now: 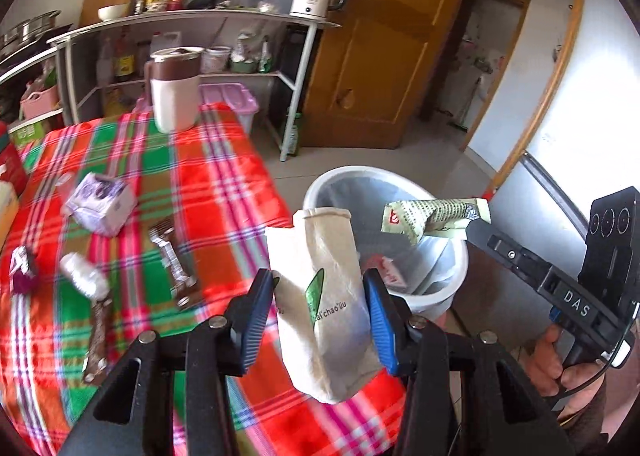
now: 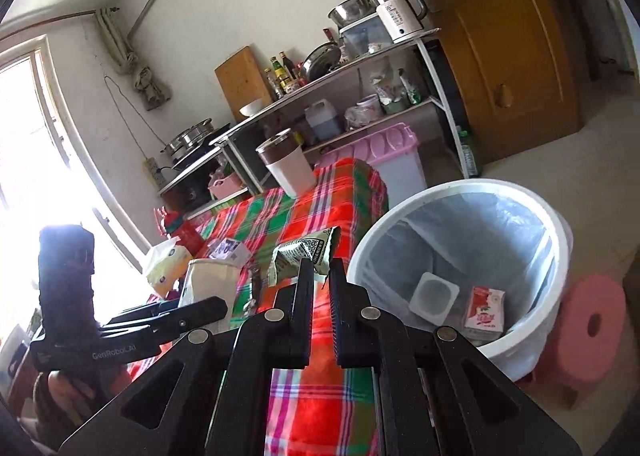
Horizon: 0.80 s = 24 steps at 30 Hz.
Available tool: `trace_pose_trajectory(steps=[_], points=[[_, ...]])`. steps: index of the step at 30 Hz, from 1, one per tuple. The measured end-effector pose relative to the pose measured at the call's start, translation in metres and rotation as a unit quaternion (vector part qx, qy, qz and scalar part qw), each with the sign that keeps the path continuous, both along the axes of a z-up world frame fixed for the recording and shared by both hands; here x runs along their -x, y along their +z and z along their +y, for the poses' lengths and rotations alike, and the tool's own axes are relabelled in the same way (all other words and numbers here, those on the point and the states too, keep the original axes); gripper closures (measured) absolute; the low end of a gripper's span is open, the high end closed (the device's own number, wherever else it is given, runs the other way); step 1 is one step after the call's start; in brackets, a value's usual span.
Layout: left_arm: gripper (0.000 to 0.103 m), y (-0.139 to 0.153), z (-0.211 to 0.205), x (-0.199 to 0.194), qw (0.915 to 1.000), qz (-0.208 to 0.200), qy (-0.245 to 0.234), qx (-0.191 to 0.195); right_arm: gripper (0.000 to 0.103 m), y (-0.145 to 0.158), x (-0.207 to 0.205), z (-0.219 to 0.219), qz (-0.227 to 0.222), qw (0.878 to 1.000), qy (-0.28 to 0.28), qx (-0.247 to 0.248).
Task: Collect trash
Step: 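Carry the paper bag and green wrapper over the bin and open both tools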
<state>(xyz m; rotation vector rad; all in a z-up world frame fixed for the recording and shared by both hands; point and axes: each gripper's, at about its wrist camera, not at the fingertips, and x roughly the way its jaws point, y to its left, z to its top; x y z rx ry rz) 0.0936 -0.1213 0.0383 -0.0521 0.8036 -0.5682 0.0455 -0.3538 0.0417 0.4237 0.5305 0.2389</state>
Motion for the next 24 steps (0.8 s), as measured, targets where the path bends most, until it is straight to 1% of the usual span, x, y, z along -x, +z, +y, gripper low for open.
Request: trace_pose_trajectory(steps=[2,6,10,14,16,20,22,24], points=[[0.054,0.003,-0.015,-0.005,0.9999,-0.005,-0.015,0.005,0.095,0.003,0.0,-0.011,0.0,1.0,-0.015,0.001],[0.054,0.002,-0.043,-0.015,0.9991,0.002,-0.041,0.014,0.095,0.003,-0.001,-0.033,0.009,0.999,-0.047,0.014],[0.053,-0.005,-0.071,-0.023,0.9975,0.013,-0.067,0.015,0.095,-0.008,-0.008,-0.049,0.035,0.997,-0.069,0.022],[0.052,-0.016,-0.094,-0.028,0.9953,0.031,-0.091,0.013,0.095,-0.02,-0.013,-0.058,0.057,0.993,-0.091,0.045],[0.052,-0.02,-0.104,-0.029,0.9948,0.036,-0.095,0.006,0.095,-0.025,-0.016,-0.059,0.064,0.991,-0.102,0.066],[0.051,-0.029,-0.116,-0.039,0.9938,0.05,-0.1,0.003,0.095,-0.034,-0.02,-0.061,0.079,0.986,-0.109,0.094],[0.051,-0.033,-0.119,-0.043,0.9939,0.054,-0.096,-0.001,0.095,-0.037,-0.025,-0.06,0.089,0.982,-0.117,0.114],[0.05,-0.036,-0.122,-0.046,0.9938,0.058,-0.095,-0.001,0.095,-0.04,-0.027,-0.06,0.096,0.981,-0.117,0.124]])
